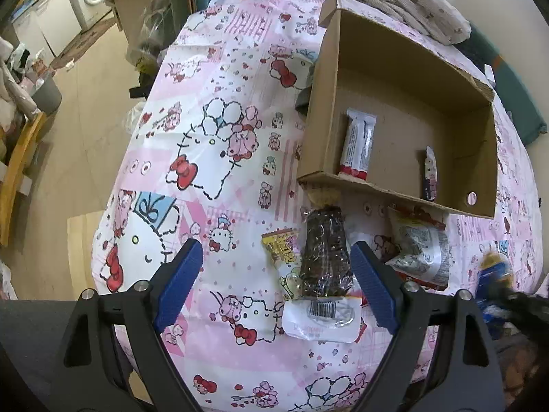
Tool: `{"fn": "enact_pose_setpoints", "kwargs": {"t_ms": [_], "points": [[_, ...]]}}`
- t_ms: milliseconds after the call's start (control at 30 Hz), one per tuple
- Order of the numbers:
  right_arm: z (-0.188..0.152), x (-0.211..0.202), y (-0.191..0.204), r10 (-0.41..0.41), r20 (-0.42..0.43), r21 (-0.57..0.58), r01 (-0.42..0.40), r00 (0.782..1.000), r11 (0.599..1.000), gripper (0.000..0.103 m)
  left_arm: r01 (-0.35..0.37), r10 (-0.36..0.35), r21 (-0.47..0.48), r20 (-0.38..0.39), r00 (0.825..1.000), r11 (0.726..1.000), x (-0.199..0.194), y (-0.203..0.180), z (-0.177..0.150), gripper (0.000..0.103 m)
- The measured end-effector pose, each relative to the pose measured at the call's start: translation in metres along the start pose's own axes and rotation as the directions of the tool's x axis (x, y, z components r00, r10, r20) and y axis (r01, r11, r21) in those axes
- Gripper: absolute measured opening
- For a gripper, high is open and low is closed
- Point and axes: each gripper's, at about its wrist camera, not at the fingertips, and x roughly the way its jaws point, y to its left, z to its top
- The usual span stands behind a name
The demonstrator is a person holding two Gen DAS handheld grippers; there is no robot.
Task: Organize snacks
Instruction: 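Hold the blue bag while the left tool grasps the dark chocolate pack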
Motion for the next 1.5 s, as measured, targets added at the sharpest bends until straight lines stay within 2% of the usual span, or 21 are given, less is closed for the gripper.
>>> {"fn": "enact_pose_setpoints", "kwargs": {"t_ms": [67, 167, 300, 400, 533, 667, 767, 833, 867, 1000, 1133, 1167, 1200, 1367, 1400, 1467, 1500], "points": [[-0.005, -0.017, 0.019, 0.021, 0.097, -0.102, -0.011, 0.995, 0.995, 0.025, 0.008, -0.008, -0.01, -0.01, 1.0, 1.0, 0.001, 0.001, 0.0, 0.086], [-0.006, -0.024, 0.034, 0.031, 0.156, -0.181, -0.002, 0.987, 0.984, 0.025, 0.002, -0.002, -0.001, -0.017, 1.0, 1.0, 0.003, 0.001, -0.001, 0.086], [-0.009, -0.014, 0.041, -0.021, 0.169, -0.169, 0.05, 0.985, 0.984, 0.025, -0.012, 0.013, 0.008, -0.054, 0.998, 1.0, 0.012, 0.0, -0.003, 0.086], [-0.006, -0.012, 0.03, -0.009, 0.163, -0.127, 0.03, 0.987, 0.992, 0.025, -0.017, 0.018, 0.013, -0.101, 0.995, 1.0, 0.024, 0.0, -0.007, 0.086], [-0.004, -0.013, 0.028, 0.0, 0.149, -0.106, 0.016, 0.989, 0.994, 0.025, 0.05, -0.038, 0.042, -0.235, 0.971, 0.998, 0.054, -0.013, -0.018, 0.086], [-0.003, -0.01, 0.026, 0.011, 0.141, -0.095, 0.002, 0.99, 0.995, 0.025, 0.063, -0.039, 0.102, -0.229, 0.973, 0.993, 0.066, -0.033, -0.015, 0.086], [-0.002, -0.01, 0.024, 0.015, 0.135, -0.087, -0.003, 0.991, 0.996, 0.025, 0.08, -0.06, 0.084, -0.222, 0.973, 0.993, 0.075, -0.039, -0.006, 0.085], [0.0, -0.009, 0.021, 0.012, 0.135, -0.079, -0.002, 0.991, 0.997, 0.025, 0.075, -0.055, 0.083, -0.214, 0.975, 0.994, 0.081, -0.042, -0.001, 0.076], [0.001, -0.009, 0.02, 0.011, 0.132, -0.074, -0.001, 0.991, 0.997, 0.025, 0.067, -0.045, 0.091, -0.22, 0.974, 0.994, 0.086, -0.045, 0.001, 0.068], [0.001, -0.007, 0.016, 0.008, 0.123, -0.056, -0.001, 0.992, 0.998, 0.025, 0.025, 0.007, 0.134, -0.232, 0.973, 0.991, 0.093, -0.051, -0.003, 0.067], [0.001, -0.006, 0.018, 0.003, 0.122, -0.064, 0.005, 0.993, 0.998, 0.025, 0.027, 0.012, 0.161, -0.24, 0.971, 0.987, 0.094, -0.06, -0.012, 0.066], [0.001, -0.006, 0.019, 0.002, 0.122, -0.066, 0.006, 0.993, 0.998, 0.025, 0.018, 0.024, 0.175, -0.232, 0.972, 0.984, 0.093, -0.062, -0.014, 0.048], [0.001, -0.006, 0.02, 0.002, 0.123, -0.068, 0.007, 0.992, 0.998, 0.025, 0.009, 0.034, 0.19, -0.222, 0.975, 0.982, 0.091, -0.063, -0.015, 0.044], [0.0, -0.006, 0.02, -0.006, 0.126, -0.071, 0.015, 0.992, 0.997, 0.025, 0.025, 0.013, 0.181, -0.204, 0.979, 0.983, 0.076, -0.06, -0.017, 0.038], [0.0, -0.006, 0.02, -0.006, 0.128, -0.069, 0.014, 0.992, 0.997, 0.025, 0.028, 0.008, 0.182, -0.197, 0.98, 0.983, 0.069, -0.06, -0.02, 0.033], [-0.001, -0.007, 0.019, -0.005, 0.13, -0.067, 0.014, 0.991, 0.998, 0.025, 0.015, 0.02, 0.197, -0.174, 0.985, 0.98, 0.056, -0.061, -0.024, 0.014], [-0.002, -0.008, 0.02, -0.003, 0.132, -0.067, 0.012, 0.991, 0.998, 0.025, 0.005, 0.029, 0.208, -0.159, 0.987, 0.978, 0.048, -0.058, -0.025, 0.012]]}}
